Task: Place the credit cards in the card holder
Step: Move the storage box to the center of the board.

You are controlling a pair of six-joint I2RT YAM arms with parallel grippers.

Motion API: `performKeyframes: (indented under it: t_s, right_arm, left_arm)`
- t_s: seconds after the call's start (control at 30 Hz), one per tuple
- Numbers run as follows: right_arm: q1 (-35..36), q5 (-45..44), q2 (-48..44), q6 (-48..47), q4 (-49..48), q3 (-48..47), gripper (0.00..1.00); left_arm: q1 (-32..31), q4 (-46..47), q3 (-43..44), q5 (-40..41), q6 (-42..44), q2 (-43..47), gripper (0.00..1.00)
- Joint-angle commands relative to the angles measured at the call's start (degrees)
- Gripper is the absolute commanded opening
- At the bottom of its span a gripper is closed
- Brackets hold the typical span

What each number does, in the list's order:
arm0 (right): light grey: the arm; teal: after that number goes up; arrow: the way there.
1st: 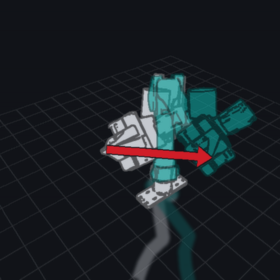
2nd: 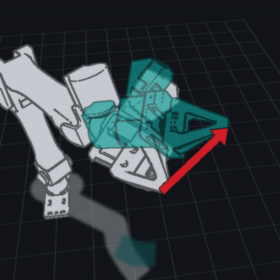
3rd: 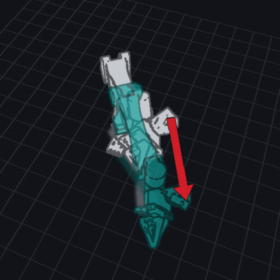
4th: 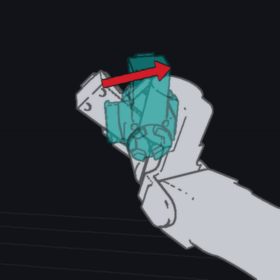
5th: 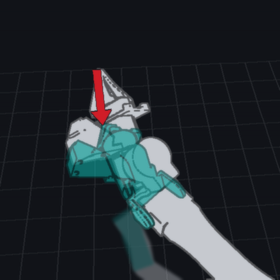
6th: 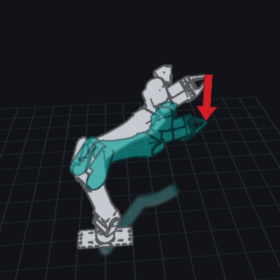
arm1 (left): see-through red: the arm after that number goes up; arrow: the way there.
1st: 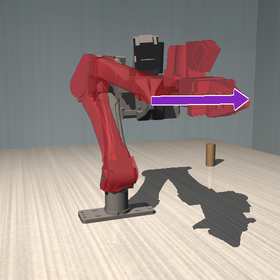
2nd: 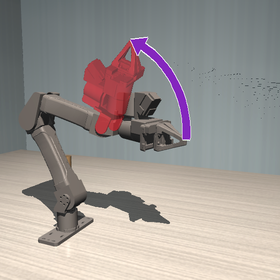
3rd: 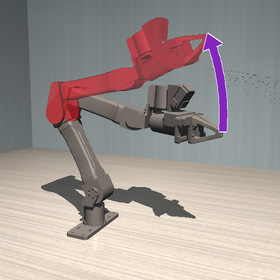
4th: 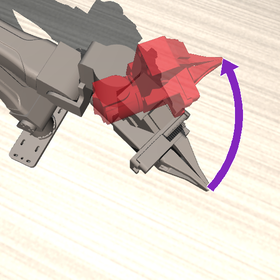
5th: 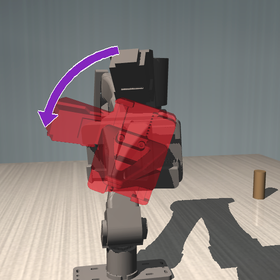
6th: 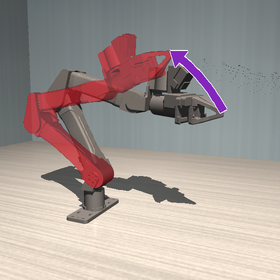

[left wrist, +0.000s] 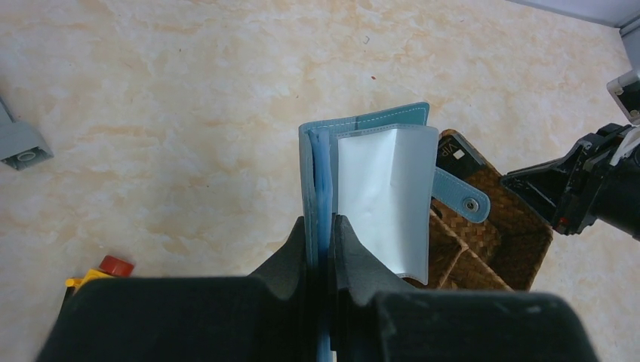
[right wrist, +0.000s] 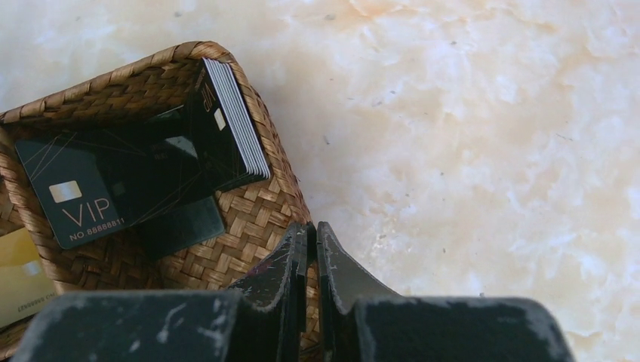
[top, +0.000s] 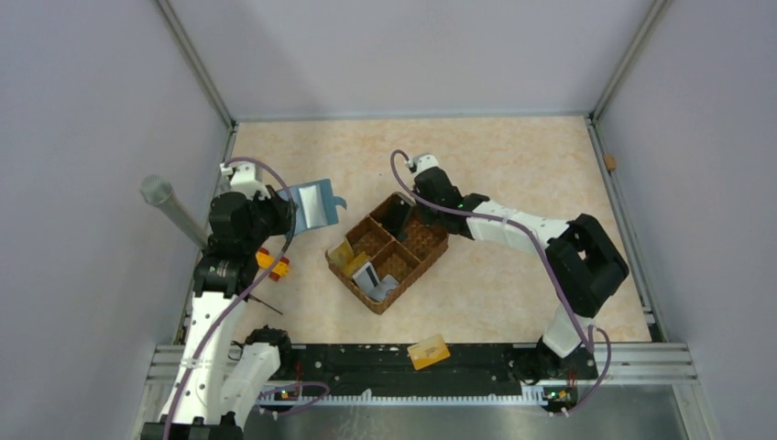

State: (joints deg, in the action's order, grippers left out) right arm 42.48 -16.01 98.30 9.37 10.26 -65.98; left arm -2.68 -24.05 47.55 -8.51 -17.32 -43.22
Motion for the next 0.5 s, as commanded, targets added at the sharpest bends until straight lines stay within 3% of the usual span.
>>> performKeyframes:
  t_s: [0.0,0.47]
  right_arm:
    - [-2.4,-7.7,-0.8,5.6,3.1,1.5,0.0]
    - [-7.5,-11.5,-0.9,12.8,7.5,2.3,0.0]
  left_arm:
    - [0.4,2.6,0.2,-0.1,-0.5,1.2,0.0]
    - [0.3,2.9,0.1,-0.8,-0.7,0.9,0.0]
